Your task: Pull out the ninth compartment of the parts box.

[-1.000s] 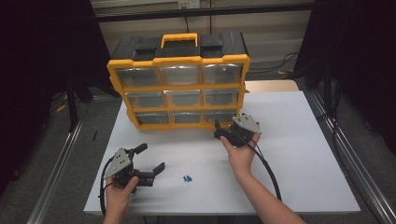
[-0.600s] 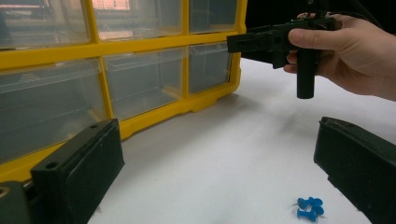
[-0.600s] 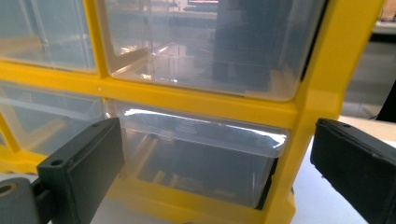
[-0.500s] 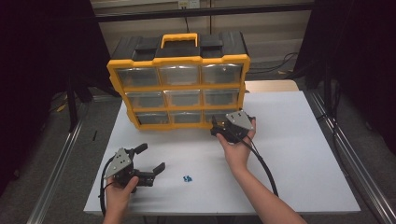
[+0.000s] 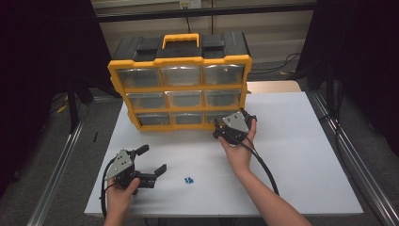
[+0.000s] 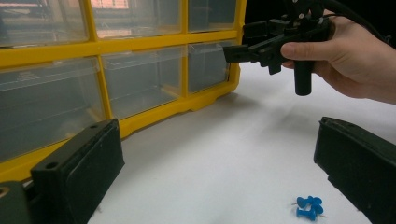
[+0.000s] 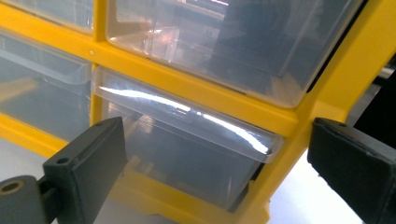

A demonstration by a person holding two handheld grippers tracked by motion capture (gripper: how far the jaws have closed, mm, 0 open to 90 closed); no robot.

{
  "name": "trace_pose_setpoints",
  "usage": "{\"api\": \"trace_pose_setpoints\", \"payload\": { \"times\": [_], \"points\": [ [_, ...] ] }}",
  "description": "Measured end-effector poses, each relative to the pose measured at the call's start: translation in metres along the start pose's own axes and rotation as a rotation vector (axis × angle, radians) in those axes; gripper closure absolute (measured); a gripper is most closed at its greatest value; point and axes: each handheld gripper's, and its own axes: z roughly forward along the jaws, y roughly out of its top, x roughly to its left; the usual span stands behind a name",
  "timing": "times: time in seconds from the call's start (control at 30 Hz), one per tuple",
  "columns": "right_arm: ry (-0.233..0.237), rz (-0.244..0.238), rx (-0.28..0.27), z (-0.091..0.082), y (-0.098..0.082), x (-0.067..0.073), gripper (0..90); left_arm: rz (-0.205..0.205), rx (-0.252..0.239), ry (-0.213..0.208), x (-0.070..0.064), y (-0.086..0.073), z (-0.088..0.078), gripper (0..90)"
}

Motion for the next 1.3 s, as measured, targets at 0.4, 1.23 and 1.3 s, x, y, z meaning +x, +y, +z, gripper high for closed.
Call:
{"api": "trace_pose_setpoints", "payload": {
  "times": [0.4, 1.23, 1.3],
  "points": [
    [-0.076, -0.289, -0.019, 0.001, -0.003, 0.005, 9.3, -0.03, -0.019, -0.027, -0.001, -0.001, 0.002, 1.4],
    [-0.185, -0.708, -0.032, 0.005, -0.009, 0.012, 36.1, -0.002, 0.005, -0.024, 0.0, -0.001, 0.001, 1.4],
    [-0.187, -0.708, -0.018, 0.005, -0.011, 0.012, 36.7, -0.04, -0.021, -0.019, -0.002, -0.001, 0.003, 1.4]
  ]
}}
